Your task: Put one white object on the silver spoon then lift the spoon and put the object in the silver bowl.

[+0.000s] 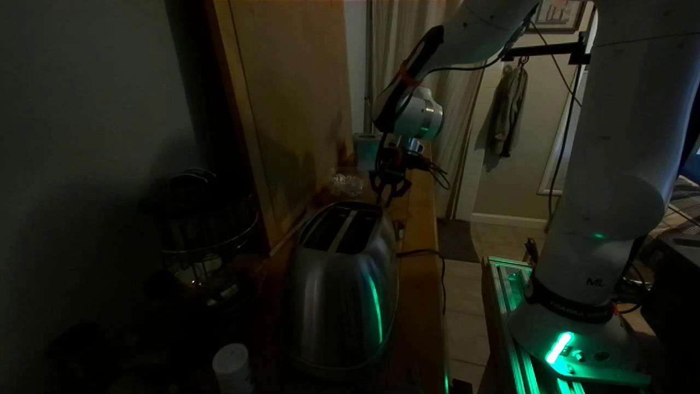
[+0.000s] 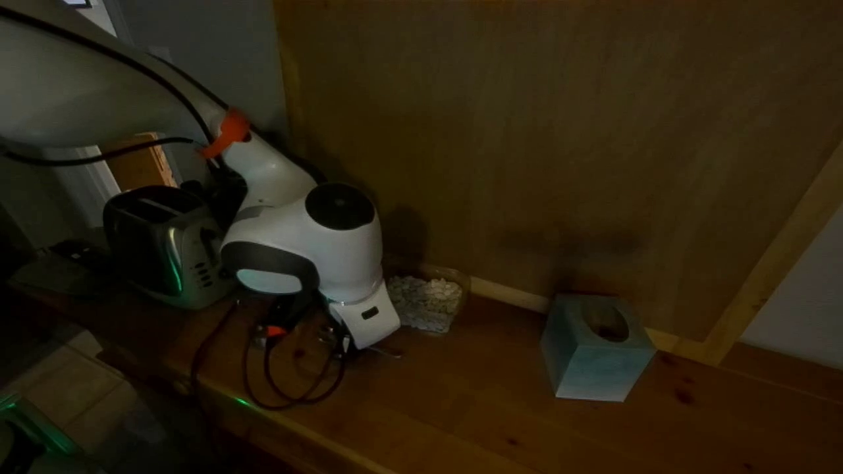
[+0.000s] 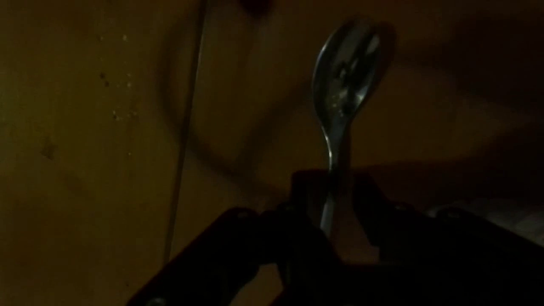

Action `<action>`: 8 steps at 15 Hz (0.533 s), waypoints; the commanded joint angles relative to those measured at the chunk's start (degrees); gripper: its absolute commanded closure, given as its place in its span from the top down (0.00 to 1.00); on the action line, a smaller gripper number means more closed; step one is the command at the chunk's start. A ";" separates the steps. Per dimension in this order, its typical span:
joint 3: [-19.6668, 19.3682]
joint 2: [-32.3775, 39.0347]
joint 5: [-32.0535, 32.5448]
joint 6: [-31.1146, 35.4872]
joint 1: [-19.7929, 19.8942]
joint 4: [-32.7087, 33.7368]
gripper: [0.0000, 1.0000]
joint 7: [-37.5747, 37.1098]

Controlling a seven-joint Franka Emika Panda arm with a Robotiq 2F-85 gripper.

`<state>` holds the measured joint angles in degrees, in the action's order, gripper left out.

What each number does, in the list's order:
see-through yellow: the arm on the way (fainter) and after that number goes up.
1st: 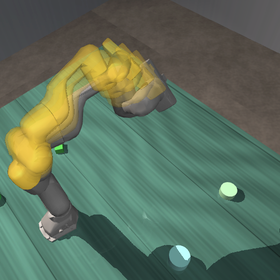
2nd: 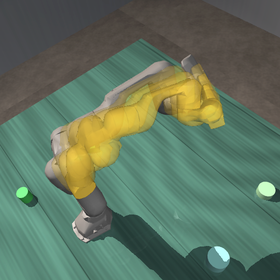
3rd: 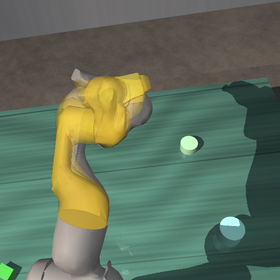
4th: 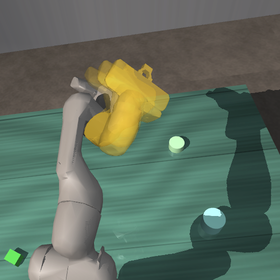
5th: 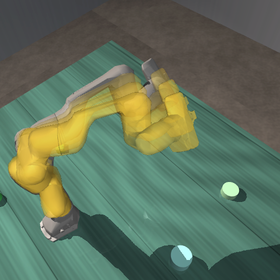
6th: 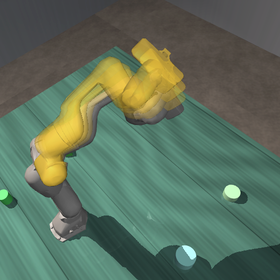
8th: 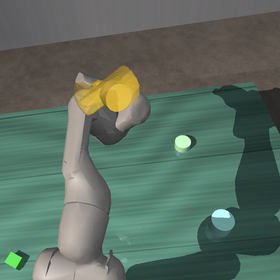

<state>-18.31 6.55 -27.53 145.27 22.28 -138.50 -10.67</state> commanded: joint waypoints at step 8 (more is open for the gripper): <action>-1.04 -7.00 12.85 1.02 -1.86 -1.38 1.00 -3.69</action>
<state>-18.46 4.02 -20.37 145.89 21.60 -138.15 -11.69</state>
